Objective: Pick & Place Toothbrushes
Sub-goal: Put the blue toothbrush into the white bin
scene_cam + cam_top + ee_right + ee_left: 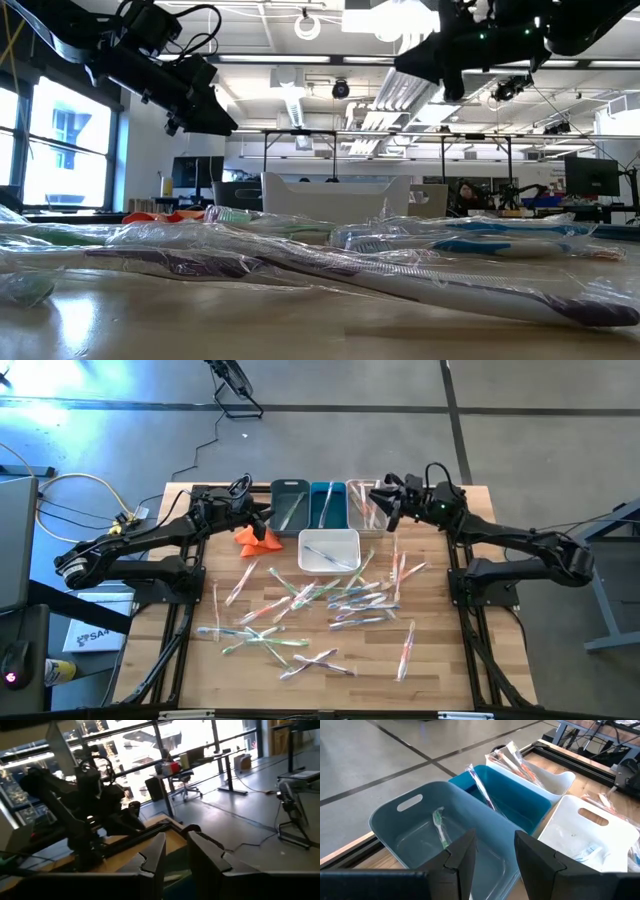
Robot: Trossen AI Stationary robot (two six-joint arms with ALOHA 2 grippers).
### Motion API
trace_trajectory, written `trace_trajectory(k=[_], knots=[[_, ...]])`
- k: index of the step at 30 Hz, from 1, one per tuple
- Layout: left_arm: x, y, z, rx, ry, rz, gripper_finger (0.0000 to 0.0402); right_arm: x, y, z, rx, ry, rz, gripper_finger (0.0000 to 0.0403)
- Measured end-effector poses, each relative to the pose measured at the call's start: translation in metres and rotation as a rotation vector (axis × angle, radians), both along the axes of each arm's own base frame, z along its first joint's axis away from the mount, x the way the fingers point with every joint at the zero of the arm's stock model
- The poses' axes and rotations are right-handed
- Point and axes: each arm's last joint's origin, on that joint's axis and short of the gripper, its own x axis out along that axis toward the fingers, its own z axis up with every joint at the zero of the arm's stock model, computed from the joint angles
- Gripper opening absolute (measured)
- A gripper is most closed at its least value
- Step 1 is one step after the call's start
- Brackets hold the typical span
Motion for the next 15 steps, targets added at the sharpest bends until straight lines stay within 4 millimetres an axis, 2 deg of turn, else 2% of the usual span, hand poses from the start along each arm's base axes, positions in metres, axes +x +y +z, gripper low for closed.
trace_trajectory(k=[15], knots=[[0.0000,0.0000,0.0000,0.001,0.001,-0.001,0.0133,0.0001,0.0003,-0.0006,-0.048,0.025,0.009,0.0071]])
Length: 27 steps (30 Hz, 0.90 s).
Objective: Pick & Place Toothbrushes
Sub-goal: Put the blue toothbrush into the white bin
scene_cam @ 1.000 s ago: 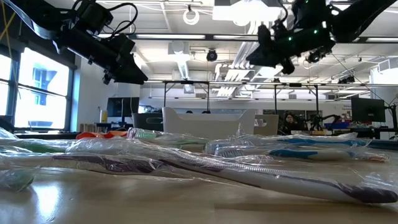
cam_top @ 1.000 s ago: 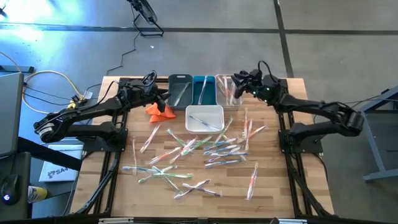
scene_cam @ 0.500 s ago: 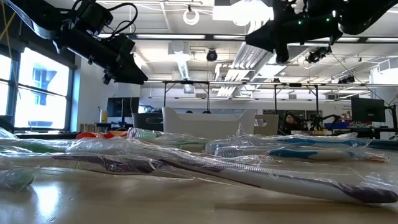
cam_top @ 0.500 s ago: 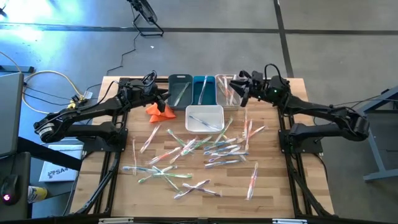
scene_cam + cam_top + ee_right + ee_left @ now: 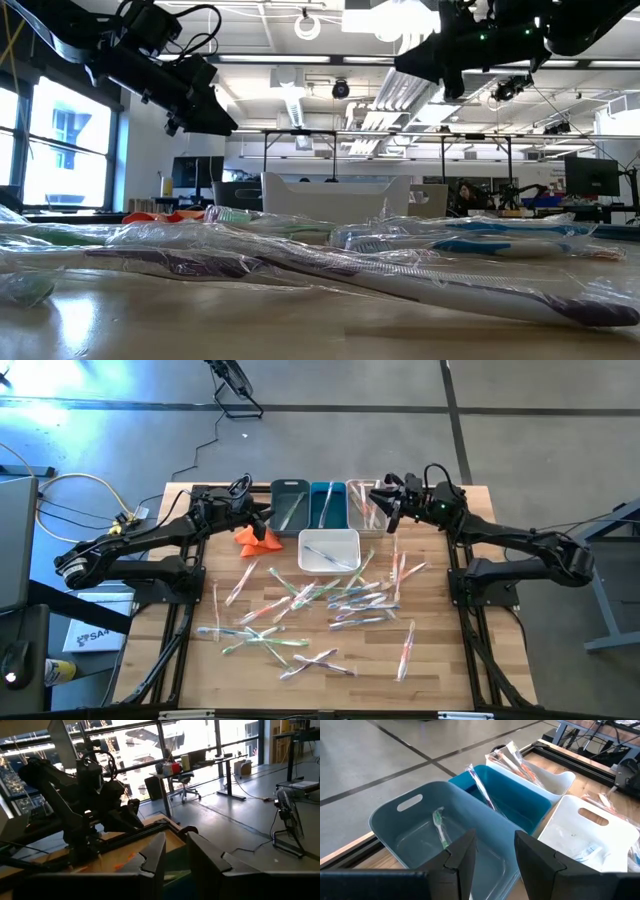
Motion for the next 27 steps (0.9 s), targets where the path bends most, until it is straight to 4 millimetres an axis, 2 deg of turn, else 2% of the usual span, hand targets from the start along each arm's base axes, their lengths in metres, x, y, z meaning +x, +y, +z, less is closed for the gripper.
trace_trajectory(k=[5,14,20,23,27], knots=[[0.000,0.000,-0.001,-0.002,0.006,0.000,0.0133,0.002,0.006,-0.003,0.024,0.027,0.160,0.0071],[0.000,0.000,0.000,-0.001,0.004,0.000,0.0133,0.011,0.021,-0.003,0.037,0.031,0.202,0.0071],[0.000,0.000,0.000,-0.001,0.004,-0.001,0.0133,0.020,0.030,0.018,0.080,0.144,0.129,0.0055],[0.000,0.000,0.000,-0.002,0.005,-0.001,0.0133,0.023,0.037,0.030,0.045,0.223,0.116,0.0043],[0.000,0.000,-0.001,-0.003,0.007,-0.001,0.0133,0.026,0.047,0.032,-0.016,0.282,0.165,0.0031]])
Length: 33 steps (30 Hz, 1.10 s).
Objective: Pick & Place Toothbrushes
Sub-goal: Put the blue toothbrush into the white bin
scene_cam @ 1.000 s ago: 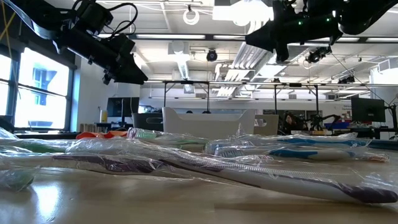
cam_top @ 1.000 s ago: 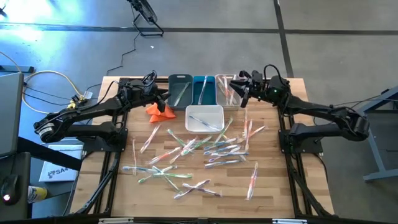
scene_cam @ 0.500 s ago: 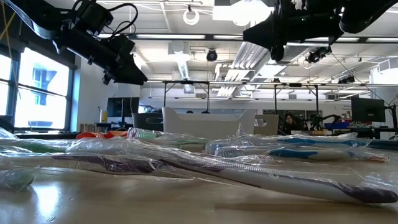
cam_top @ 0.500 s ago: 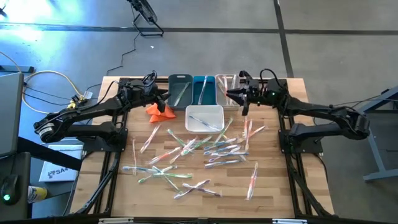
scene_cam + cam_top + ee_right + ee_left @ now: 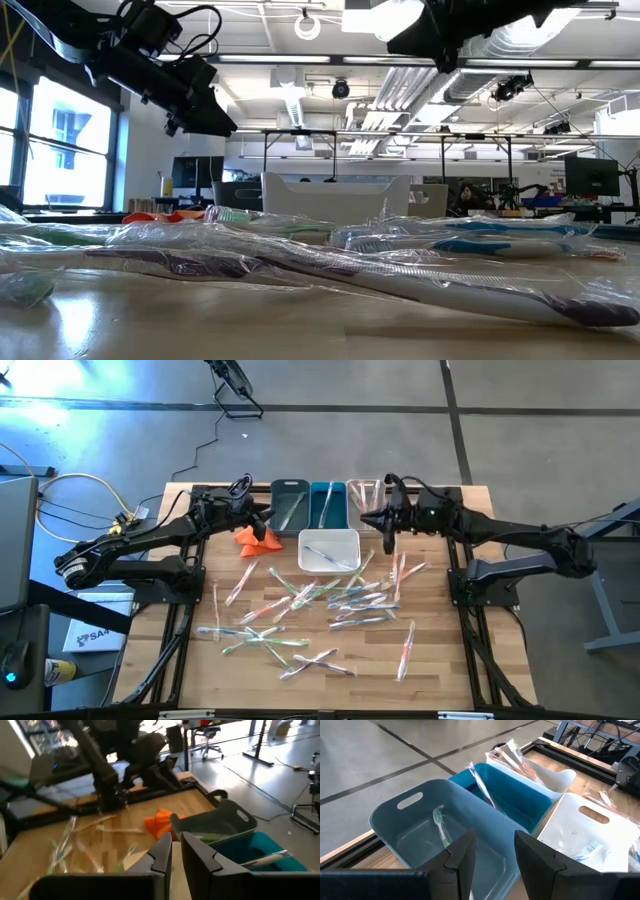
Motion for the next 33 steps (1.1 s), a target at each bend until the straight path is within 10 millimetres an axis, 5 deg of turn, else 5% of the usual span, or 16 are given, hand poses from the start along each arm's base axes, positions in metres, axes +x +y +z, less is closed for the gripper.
trace_trajectory(k=[13,33], knots=[[0.000,0.000,0.000,0.001,-0.001,0.000,0.0133,-0.006,0.013,-0.043,0.110,0.418,0.051,0.0027],[0.000,0.000,0.000,0.001,-0.001,0.000,0.0133,0.018,0.019,-0.078,0.216,0.576,0.145,0.0027]])
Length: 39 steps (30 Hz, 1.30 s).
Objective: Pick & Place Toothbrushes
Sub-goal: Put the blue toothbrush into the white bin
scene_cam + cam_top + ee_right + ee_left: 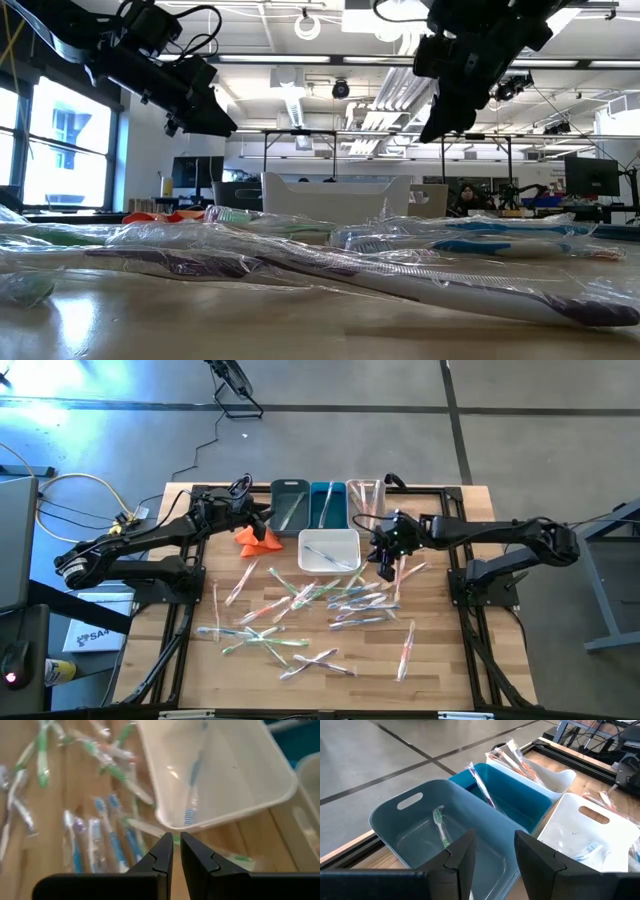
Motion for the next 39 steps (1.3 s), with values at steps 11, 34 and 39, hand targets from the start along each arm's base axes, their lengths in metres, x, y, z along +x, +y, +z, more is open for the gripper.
trace_trajectory(k=[11,34,39], knots=[[0.000,0.000,0.000,0.002,-0.002,0.000,0.0133,0.003,0.022,-0.001,-0.072,0.025,0.036,0.0132],[0.000,0.000,0.001,0.003,-0.004,0.000,0.0133,0.007,0.037,-0.027,-0.033,0.212,0.071,0.0141],[0.000,0.000,0.000,0.003,-0.004,0.000,0.0133,0.015,0.037,-0.047,-0.001,0.294,0.046,0.0139]])
